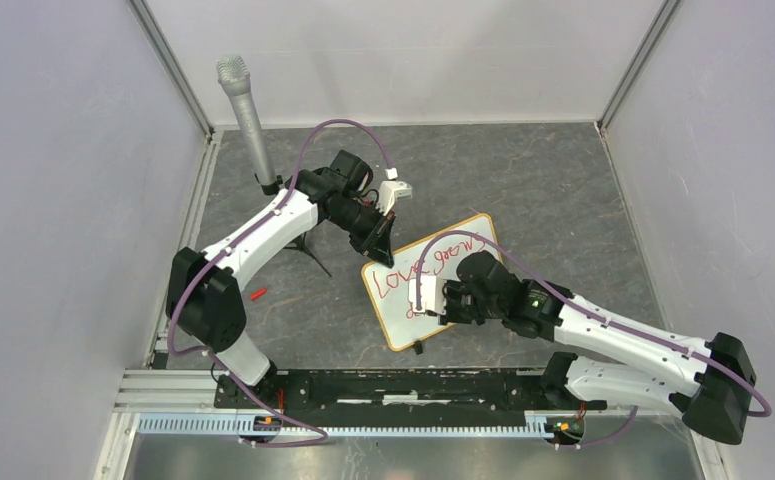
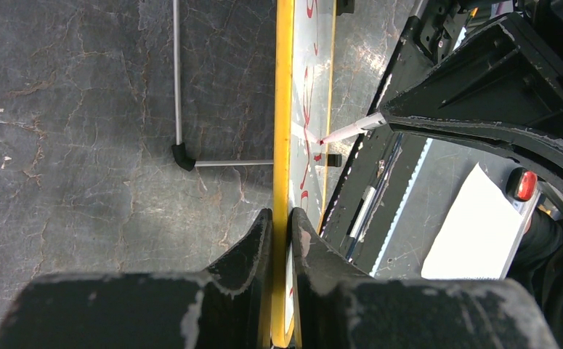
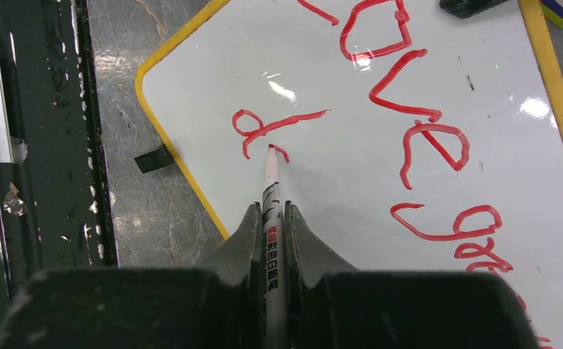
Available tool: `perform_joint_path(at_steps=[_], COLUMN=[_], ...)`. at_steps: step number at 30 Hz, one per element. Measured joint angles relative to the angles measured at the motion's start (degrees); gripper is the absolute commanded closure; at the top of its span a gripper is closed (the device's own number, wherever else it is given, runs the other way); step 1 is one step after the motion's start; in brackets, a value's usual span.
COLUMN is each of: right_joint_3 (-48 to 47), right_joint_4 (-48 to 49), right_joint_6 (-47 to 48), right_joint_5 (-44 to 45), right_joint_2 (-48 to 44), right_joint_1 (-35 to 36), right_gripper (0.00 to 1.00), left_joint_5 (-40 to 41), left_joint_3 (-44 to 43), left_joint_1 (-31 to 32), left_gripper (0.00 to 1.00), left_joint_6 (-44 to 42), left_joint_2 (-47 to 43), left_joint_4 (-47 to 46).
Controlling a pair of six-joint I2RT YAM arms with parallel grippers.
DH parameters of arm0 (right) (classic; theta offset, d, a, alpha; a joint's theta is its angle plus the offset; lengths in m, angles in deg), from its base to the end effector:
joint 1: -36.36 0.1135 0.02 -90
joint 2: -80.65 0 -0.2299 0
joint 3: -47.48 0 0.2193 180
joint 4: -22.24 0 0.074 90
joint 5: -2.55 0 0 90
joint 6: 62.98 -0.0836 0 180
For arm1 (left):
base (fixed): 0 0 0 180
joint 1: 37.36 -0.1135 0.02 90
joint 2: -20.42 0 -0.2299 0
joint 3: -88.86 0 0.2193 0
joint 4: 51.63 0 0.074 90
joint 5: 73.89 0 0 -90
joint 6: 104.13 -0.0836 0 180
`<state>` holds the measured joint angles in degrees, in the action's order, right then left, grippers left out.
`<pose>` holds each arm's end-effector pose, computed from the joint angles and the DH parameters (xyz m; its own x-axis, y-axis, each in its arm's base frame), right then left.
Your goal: Write a sentence on the whiteboard
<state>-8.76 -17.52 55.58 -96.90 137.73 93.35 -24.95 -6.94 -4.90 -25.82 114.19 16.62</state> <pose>0.1155 0.2030 0.2014 0.1165 -0.6863 -0.7180 -0.9557 0.1193 -0.2691 0.2317 -0.2125 0.2253 -0.6288 0.5811 -0.5167 0.7716 0.3843 -0.5069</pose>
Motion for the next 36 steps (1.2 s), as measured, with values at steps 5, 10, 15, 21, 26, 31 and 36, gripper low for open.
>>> perform_joint_path(at_steps=[5,10,15,21,26,31,36], right_joint_3=[0.4,0.5,0.5,0.5,0.4,0.4,1.0], right_joint_4=[-0.2,-0.8,-1.6,-1.7,-1.7,-1.7,-1.5], right_joint_6=[0.9,1.5,1.9,1.9,1.5,1.5,1.6], right_joint_5=[0.0,0.1,1.4,2.9,3.0,2.5,2.0], right_joint_2=[-0.1,-0.2,-1.0,-1.8,-1.9,-1.9,-1.9], right_joint_1=[0.0,0.0,0.0,0.0,0.0,0.0,0.0], right_gripper=[1.0,1.0,1.0,1.0,1.0,1.0,1.0], left_joint_5=[0.0,0.0,-0.1,-0.1,-0.1,-0.1,-0.1], left_joint_3=[0.0,0.0,0.0,0.0,0.0,0.0,0.0], left_joint_1=[-0.1,-0.2,-0.2,-0.2,-0.2,-0.2,-0.2], left_gripper=[0.98,0.97,0.97,0.97,0.98,0.98,0.97], left_joint_6=[0.0,0.0,0.0,0.0,0.0,0.0,0.0], left_joint_2=[0.2,0.3,0.3,0.3,0.3,0.3,0.3], left_joint_4=[-0.1,-0.1,-0.2,-0.1,-0.1,-0.2,-0.1])
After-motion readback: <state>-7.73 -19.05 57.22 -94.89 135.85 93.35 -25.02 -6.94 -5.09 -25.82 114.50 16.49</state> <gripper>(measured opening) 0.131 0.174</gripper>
